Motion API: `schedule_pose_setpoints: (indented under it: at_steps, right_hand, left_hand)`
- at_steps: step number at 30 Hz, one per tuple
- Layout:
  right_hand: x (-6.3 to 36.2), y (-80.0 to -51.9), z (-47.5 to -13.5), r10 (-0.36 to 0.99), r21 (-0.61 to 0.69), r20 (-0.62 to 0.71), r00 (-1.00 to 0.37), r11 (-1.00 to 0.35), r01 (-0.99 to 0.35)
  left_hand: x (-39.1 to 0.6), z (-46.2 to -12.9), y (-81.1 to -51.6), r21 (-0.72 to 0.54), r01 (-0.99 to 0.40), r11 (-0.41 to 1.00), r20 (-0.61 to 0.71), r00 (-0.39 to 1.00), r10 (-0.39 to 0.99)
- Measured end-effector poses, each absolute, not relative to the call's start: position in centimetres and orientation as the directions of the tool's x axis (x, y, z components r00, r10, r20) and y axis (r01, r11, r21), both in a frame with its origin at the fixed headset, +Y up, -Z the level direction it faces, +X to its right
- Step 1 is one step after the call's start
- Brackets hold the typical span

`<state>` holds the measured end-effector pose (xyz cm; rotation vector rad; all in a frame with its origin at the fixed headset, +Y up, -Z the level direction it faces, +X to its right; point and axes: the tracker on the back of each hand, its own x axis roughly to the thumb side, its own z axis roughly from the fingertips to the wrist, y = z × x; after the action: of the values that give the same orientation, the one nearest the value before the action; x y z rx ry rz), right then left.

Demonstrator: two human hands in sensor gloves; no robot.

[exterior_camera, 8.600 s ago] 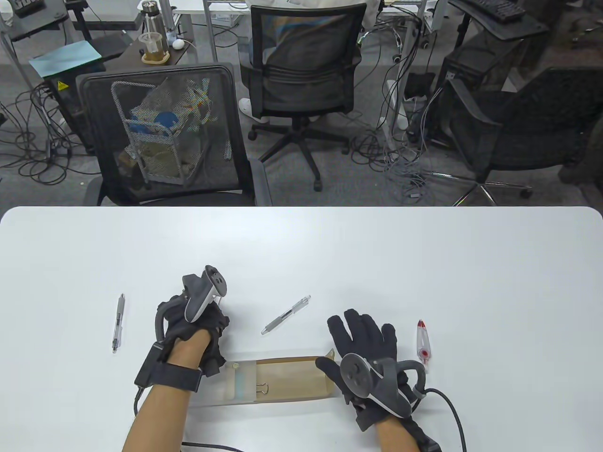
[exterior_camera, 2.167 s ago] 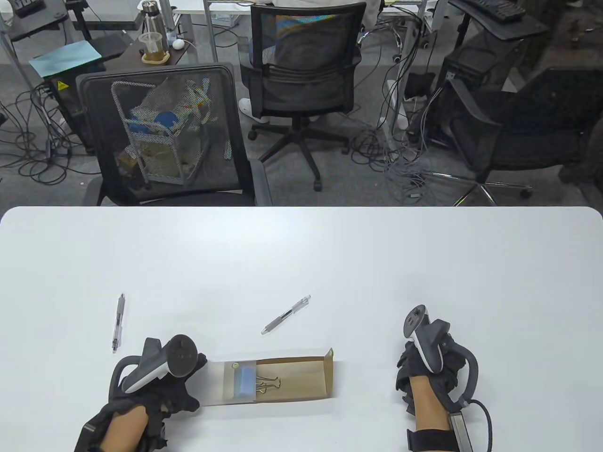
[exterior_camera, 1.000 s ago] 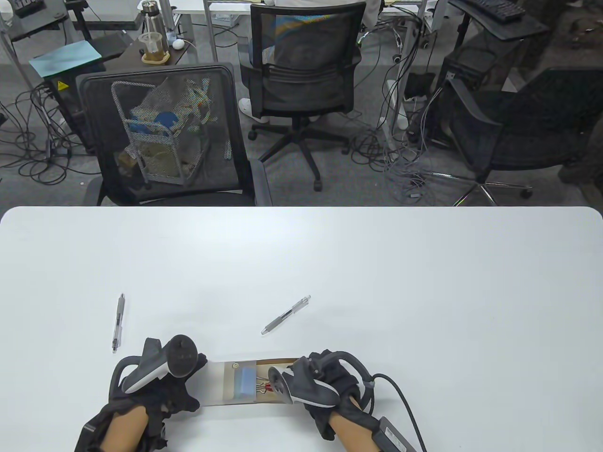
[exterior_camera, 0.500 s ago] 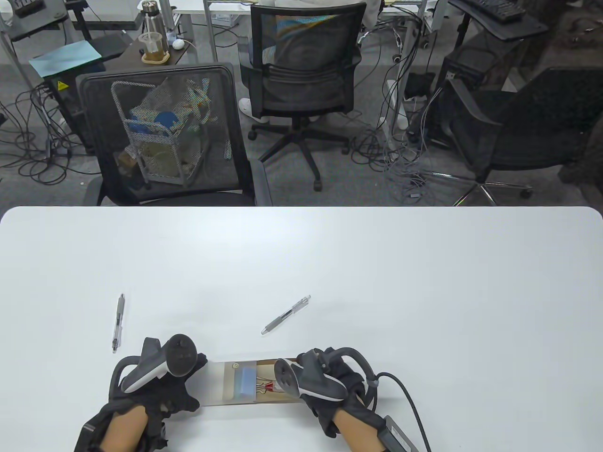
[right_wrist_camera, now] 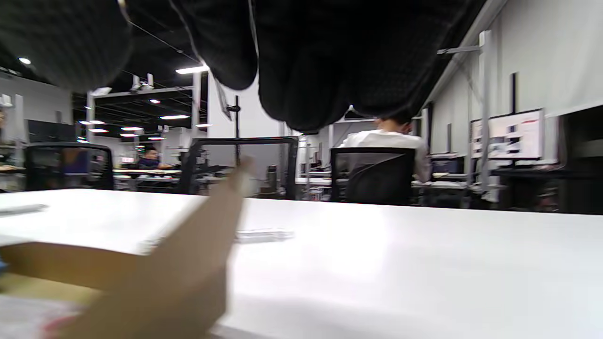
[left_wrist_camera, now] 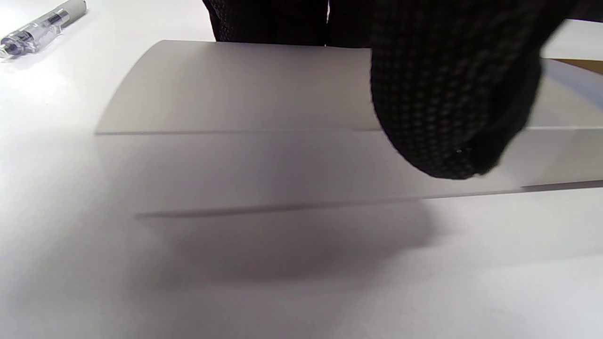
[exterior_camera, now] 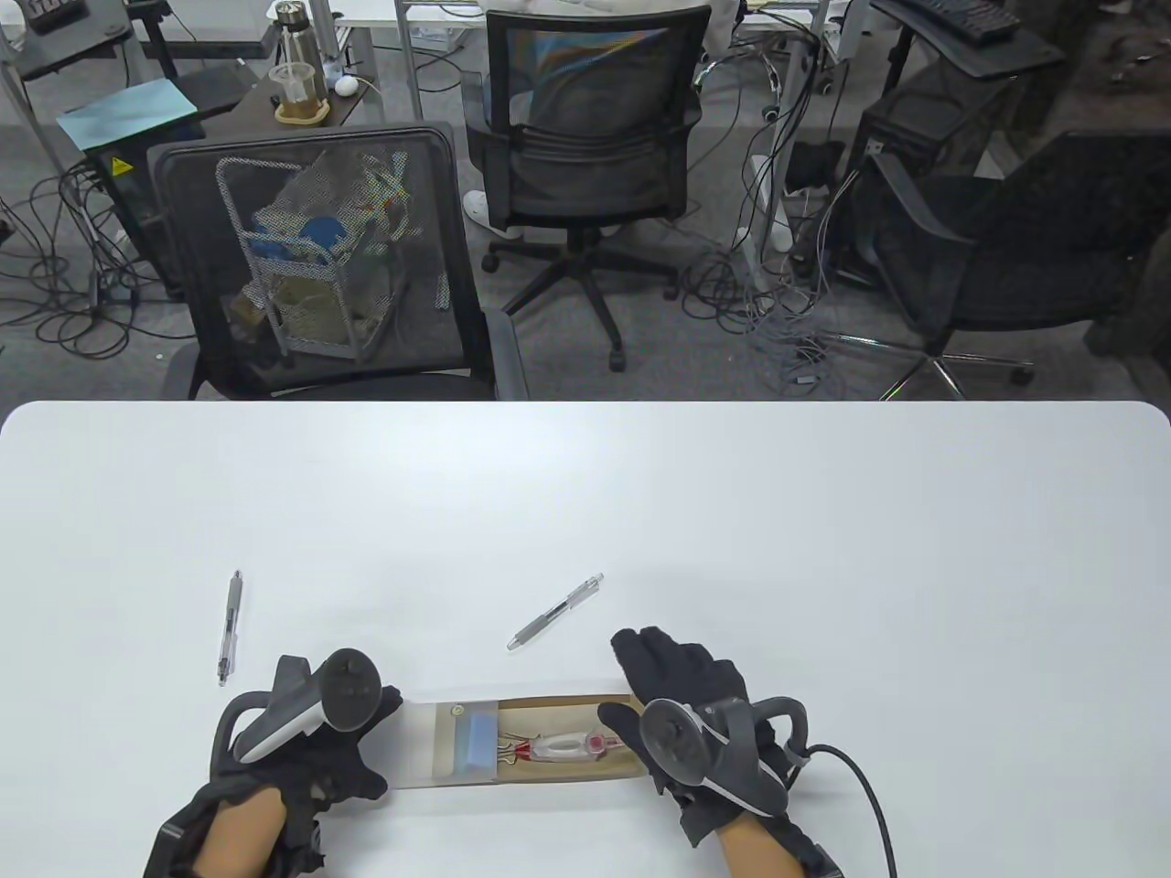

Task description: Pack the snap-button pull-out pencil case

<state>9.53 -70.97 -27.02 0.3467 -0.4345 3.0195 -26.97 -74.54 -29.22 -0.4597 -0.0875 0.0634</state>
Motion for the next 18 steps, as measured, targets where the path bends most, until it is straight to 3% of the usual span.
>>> schedule_pose_setpoints:
  at_steps: [3, 7, 12, 18]
  right_hand:
    - [10.7, -71.7, -27.3, -0.005, -0.257, 0.19, -0.982, -0.965, -0.045]
    - [11.5, -72.2, -27.5, 0.068, -0.22, 0.191, -0.979, -0.969, -0.11]
    - [11.5, -72.6, -27.7, 0.047, -0.217, 0.183, -0.982, -0.972, -0.086]
    - [11.5, -72.5, -27.6, 0.042, -0.236, 0.184, -0.982, -0.968, -0.086]
  left_hand:
    - [-27.0, -29.2, -74.5, -0.443, -0.034, 0.896, 0.068, 0.995, 0.072]
    - [-27.0, -29.2, -74.5, -0.443, -0.029, 0.896, 0.067, 0.996, 0.066]
    - [-27.5, -29.3, -74.1, -0.459, -0.064, 0.886, 0.054, 0.994, 0.1]
    - [-31.0, -30.0, -71.0, -0.324, -0.322, 0.889, -0.062, 0.945, 0.32]
